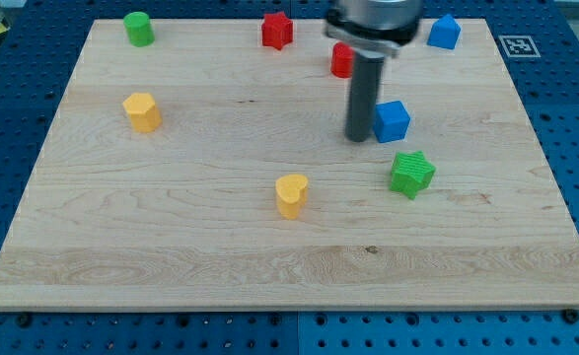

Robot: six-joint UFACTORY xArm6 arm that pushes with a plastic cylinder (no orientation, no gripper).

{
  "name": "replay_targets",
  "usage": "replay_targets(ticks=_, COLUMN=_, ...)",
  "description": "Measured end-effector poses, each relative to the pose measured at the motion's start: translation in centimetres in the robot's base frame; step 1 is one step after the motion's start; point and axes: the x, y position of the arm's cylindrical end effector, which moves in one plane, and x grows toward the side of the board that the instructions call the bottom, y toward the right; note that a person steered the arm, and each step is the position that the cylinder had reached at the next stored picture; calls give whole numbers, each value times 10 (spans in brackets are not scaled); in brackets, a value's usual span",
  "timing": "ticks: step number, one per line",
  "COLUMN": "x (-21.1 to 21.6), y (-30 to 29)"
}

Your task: Slide the blue cube below the blue triangle

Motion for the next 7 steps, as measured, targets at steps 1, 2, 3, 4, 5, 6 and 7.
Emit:
replay_targets(ticks=1, x=0, y=34)
replay_targets(ticks=2, x=0, y=22)
replay_targets(ticks=3, x=-9, y=5)
replay_targets(ticks=4, x=-9, y=19)
replay_targets(ticks=5, x=-12, y=54)
replay_targets(ticks=6, x=-12, y=88)
replay_targets(ticks=7, x=-21, y=87)
